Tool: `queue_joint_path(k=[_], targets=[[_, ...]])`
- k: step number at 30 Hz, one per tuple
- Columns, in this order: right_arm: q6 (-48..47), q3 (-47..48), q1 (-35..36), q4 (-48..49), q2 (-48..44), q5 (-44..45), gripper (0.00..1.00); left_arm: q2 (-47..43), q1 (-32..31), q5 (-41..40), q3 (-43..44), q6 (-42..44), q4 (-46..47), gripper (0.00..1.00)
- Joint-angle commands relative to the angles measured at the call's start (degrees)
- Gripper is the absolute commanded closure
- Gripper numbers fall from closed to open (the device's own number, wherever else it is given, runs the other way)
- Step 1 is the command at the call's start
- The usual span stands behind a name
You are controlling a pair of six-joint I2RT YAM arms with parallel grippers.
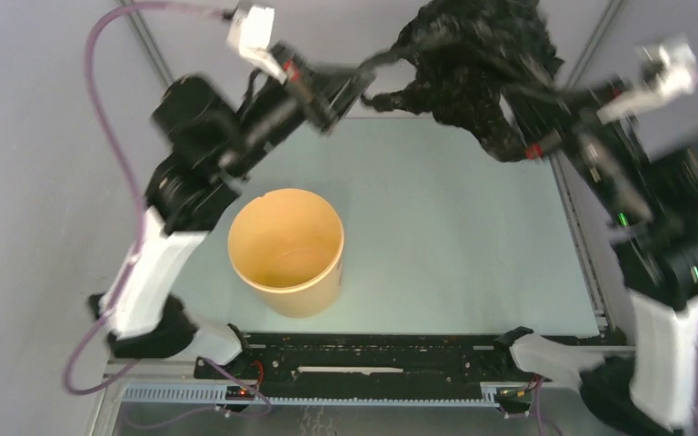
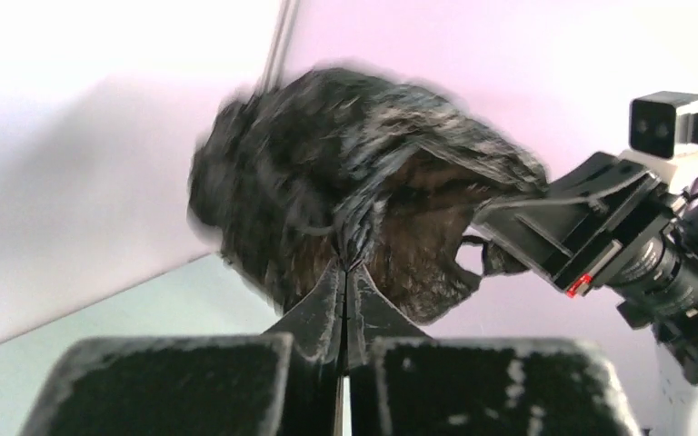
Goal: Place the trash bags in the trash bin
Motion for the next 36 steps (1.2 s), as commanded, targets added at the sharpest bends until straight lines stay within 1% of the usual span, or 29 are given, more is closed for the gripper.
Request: queue_joint_path(k=[1,2,3,4,5,6,7,9,11,12,14,15,17,19,21,22,23,24,25,26,27,28,29,30,31,32,33,35,36], targets=[[-5.66,-35.96,5.67,21.78,-18.70,9.32,1.00,-9.86,-5.20,-16.93,-28.42,8.18,6.74,1.00],[-5.25,-46.02,5.28,23.61,-20.86,11.94,1.00,-9.41,-4.32,-19.41,-35.60,6.19,5.52,1.00],[-4.21,-53.78,4.28,22.18,-21.08,13.55,1.00,-6.62,-2.73,-17.48,-39.43,3.28,1.02,1.00],[-2.21,-61.71,2.52,18.97,-19.73,13.13,1.00,-2.47,-0.99,-13.15,-40.72,1.05,-5.13,1.00],[0.47,-64.68,0.65,14.08,-17.05,10.61,1.00,1.48,-0.08,-7.56,-41.39,1.34,-10.36,1.00],[2.65,-67.75,-1.20,9.19,-14.10,5.61,1.00,3.93,-0.29,-5.97,-42.09,2.05,-13.57,1.00],[3.87,-71.66,-2.26,6.20,-11.10,1.13,1.00,4.34,-1.48,-6.51,-43.12,2.43,-15.19,1.00],[5.41,-75.61,-1.27,2.73,-8.41,-3.35,1.00,1.55,-2.15,-3.11,-46.50,3.67,-11.55,1.00],[5.96,-78.01,2.00,3.71,-10.45,-3.71,1.00,-0.19,-1.94,1.07,-47.11,3.63,-7.77,1.00],[5.91,-77.63,3.01,4.27,-11.84,-3.10,1.00,0.04,-1.82,2.67,-45.66,3.68,-7.41,1.00],[5.99,-72.85,2.18,3.15,-13.55,-0.65,1.00,1.66,-1.20,4.21,-39.80,3.60,-8.58,1.00],[5.96,-68.14,0.49,2.14,-13.60,-0.14,1.00,2.78,-0.47,5.17,-35.83,3.51,-8.87,1.00],[6.87,-56.72,-5.23,0.67,-12.29,-3.75,1.00,6.02,1.99,6.66,-23.67,0.84,-10.49,1.00],[8.55,-41.85,-11.82,-1.89,-9.14,-9.01,1.00,10.34,5.02,8.32,-8.80,-4.74,-11.98,1.00],[7.99,-23.73,-13.25,-5.86,-3.91,-9.13,1.00,13.88,6.80,9.88,4.95,-9.98,-11.03,1.00],[7.24,-15.38,-13.23,-7.74,-2.01,-8.72,1.00,14.03,6.88,9.81,9.84,-11.01,-9.40,1.00],[6.35,-7.79,-13.14,-8.79,-0.62,-8.70,1.00,12.95,6.63,9.67,12.09,-11.06,-6.53,1.00],[5.35,-1.71,-12.66,-8.60,-0.36,-8.63,1.00,10.42,5.88,8.86,10.28,-10.17,-3.42,1.00],[4.24,-0.82,-11.63,-7.18,-1.50,-7.97,1.00,7.10,4.74,7.20,7.79,-7.91,0.04,1.00],[2.76,-3.82,-10.21,-4.14,-3.98,-6.49,1.00,2.60,3.32,4.59,-0.81,-4.89,3.43,1.00],[1.39,-9.77,-8.62,0.25,-7.49,-4.68,1.00,-1.77,1.86,1.73,-6.35,-1.91,6.76,1.00],[0.33,-18.63,-7.76,5.16,-11.78,-2.77,1.00,-5.61,0.90,-1.94,-14.53,-0.06,9.46,1.00],[0.31,-27.89,-7.47,9.66,-15.57,-0.93,1.00,-8.48,0.75,-5.21,-25.41,-0.02,10.74,1.00],[0.69,-36.42,-7.71,12.38,-18.93,0.62,1.00,-10.07,1.21,-8.55,-32.46,-1.01,10.46,1.00],[1.38,-44.29,-8.24,13.35,-20.88,1.24,1.00,-10.35,1.97,-10.27,-37.88,-2.48,8.35,1.00],[2.39,-50.17,-9.10,12.03,-21.40,0.29,1.00,-9.35,3.38,-9.88,-42.14,-4.16,5.04,1.00],[3.93,-55.40,-10.09,9.17,-20.57,-1.09,1.00,-7.23,4.25,-6.43,-44.43,-4.67,-0.50,1.00],[7.96,-63.12,-11.94,2.15,-16.51,-6.35,1.00,-2.01,4.10,-0.88,-45.22,-3.34,-10.20,1.00],[9.08,-66.48,-12.60,-0.91,-14.02,-10.43,1.00,-1.21,3.20,-0.06,-47.12,-2.21,-11.25,1.00]])
